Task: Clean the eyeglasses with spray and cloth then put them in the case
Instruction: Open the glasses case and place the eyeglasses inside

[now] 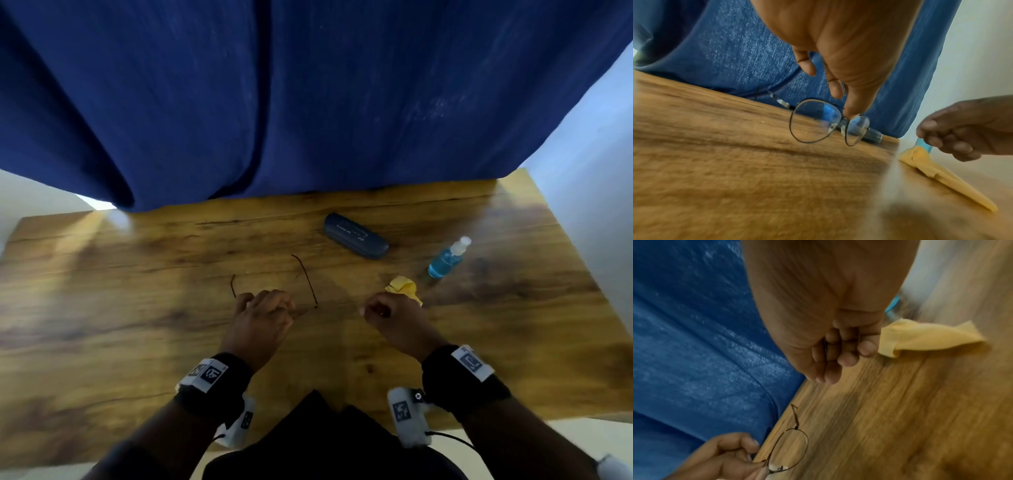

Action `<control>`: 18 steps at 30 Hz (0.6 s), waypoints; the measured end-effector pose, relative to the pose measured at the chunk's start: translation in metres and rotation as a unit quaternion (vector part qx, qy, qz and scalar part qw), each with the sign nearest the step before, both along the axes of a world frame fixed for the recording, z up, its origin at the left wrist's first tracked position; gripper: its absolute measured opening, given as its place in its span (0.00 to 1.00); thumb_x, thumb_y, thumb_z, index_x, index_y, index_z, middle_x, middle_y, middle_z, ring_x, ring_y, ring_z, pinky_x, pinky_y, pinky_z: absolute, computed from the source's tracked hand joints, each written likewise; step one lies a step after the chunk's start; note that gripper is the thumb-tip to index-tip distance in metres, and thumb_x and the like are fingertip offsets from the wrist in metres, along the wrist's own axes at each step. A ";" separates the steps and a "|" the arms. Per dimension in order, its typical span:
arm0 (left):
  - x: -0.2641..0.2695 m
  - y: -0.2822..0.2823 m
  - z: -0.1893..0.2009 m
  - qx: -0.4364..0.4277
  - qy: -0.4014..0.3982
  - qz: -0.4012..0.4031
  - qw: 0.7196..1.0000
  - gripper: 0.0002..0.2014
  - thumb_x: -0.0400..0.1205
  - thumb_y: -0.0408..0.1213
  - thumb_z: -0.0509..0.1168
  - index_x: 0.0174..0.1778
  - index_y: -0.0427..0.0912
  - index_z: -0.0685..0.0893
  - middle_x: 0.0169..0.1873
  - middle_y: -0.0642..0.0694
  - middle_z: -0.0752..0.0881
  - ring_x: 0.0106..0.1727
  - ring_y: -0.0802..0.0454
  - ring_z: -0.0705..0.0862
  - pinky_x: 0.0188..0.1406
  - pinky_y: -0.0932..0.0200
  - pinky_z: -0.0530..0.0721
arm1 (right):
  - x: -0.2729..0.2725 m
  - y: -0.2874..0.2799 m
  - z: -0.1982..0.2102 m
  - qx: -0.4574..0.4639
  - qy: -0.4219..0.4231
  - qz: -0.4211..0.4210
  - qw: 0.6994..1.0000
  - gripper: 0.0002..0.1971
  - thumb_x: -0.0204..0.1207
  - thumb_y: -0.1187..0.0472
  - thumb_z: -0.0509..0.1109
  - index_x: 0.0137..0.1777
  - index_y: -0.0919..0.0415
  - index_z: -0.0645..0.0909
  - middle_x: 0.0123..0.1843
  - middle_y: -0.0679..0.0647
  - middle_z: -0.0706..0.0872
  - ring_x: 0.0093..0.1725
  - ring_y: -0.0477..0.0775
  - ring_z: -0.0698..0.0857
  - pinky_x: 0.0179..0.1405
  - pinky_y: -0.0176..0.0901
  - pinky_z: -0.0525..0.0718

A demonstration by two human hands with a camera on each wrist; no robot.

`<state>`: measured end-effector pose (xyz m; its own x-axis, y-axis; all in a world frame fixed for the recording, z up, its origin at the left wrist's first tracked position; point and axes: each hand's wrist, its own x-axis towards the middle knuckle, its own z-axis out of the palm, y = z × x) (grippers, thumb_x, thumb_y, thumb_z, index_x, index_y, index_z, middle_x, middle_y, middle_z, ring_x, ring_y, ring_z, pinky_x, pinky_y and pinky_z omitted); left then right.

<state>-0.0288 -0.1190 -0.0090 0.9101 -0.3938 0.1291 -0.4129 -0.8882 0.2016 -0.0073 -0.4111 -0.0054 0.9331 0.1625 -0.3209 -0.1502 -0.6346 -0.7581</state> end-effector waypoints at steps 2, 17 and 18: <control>-0.005 0.005 -0.002 0.001 0.002 -0.015 1.000 0.06 0.74 0.38 0.80 0.38 0.53 0.90 0.53 0.54 0.88 0.49 0.52 0.89 0.56 0.44 0.82 | 0.005 0.020 -0.007 0.041 0.032 0.009 0.999 0.04 0.81 0.53 0.76 0.46 0.49 0.90 0.45 0.38 0.91 0.45 0.30 0.86 0.46 0.26 0.76; -0.014 0.067 -0.018 -0.062 0.019 -0.079 0.995 0.13 0.80 0.56 0.63 0.49 0.57 0.90 0.59 0.57 0.84 0.61 0.56 0.78 0.64 0.49 0.71 | -0.002 0.119 -0.034 0.137 0.126 -0.082 0.979 0.08 0.83 0.60 0.75 0.47 0.65 0.91 0.36 0.58 0.91 0.34 0.48 0.89 0.36 0.37 0.86; -0.013 0.073 -0.016 -0.087 0.037 -0.052 0.994 0.16 0.80 0.59 0.63 0.54 0.57 0.90 0.61 0.58 0.83 0.64 0.57 0.76 0.66 0.49 0.73 | -0.003 0.121 -0.035 0.130 0.119 -0.084 0.981 0.07 0.83 0.60 0.75 0.48 0.64 0.91 0.37 0.58 0.92 0.35 0.48 0.89 0.37 0.38 0.87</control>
